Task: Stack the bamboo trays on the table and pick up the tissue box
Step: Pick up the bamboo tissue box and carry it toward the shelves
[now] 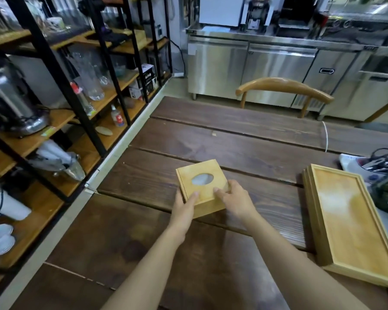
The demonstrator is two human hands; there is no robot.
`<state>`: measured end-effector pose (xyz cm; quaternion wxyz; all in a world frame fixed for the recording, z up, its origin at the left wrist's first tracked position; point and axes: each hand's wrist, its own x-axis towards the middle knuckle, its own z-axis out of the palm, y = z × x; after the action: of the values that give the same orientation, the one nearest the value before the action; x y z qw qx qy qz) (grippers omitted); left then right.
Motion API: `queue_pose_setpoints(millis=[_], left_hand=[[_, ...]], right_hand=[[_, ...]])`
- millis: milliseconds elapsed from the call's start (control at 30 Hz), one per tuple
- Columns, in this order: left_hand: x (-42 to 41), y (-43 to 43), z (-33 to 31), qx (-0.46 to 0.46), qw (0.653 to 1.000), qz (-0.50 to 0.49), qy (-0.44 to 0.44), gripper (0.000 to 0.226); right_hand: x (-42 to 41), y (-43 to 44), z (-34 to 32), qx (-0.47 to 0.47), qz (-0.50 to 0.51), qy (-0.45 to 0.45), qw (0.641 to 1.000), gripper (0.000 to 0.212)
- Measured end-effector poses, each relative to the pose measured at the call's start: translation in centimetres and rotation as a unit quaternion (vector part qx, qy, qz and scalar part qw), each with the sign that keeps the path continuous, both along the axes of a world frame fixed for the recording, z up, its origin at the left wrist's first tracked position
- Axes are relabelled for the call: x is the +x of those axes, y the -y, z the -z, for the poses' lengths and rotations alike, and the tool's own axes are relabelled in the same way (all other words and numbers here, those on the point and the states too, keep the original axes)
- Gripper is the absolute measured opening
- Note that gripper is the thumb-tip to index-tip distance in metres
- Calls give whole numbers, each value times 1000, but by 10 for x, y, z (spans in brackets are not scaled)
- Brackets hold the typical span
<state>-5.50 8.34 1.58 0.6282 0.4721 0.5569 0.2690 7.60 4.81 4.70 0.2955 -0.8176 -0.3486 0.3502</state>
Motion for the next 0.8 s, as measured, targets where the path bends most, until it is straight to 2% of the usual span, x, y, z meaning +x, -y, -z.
queue_pose_setpoints(millis=[100,267,367,433,533,667,800], left_hand=[[0,0,-2,-24,999,-19,42,49],[-19,-10,-3,-70,995,-14,74,69],[-36,-22,-15,-72,994,-11,78,52],[-50,-32,-22,-53,996,0,76,44],[-76,-40,-36,-38,996,6,79,36],[-117,-37,-45,-67,992,3,107,38],[-157,-30,-51,-44,995,-12,89,42]], right_hand=[[-5,-4,2,-10,63,-14,998,54],[-12,-2,2,11,135,-55,989,82],[-25,-3,-2,33,129,-127,983,103],[-37,-2,-7,42,109,-187,975,106],[-49,1,-16,39,42,-218,974,95],[-62,-1,-28,53,-4,-257,965,72],[-93,-5,-35,56,-53,-265,961,58]])
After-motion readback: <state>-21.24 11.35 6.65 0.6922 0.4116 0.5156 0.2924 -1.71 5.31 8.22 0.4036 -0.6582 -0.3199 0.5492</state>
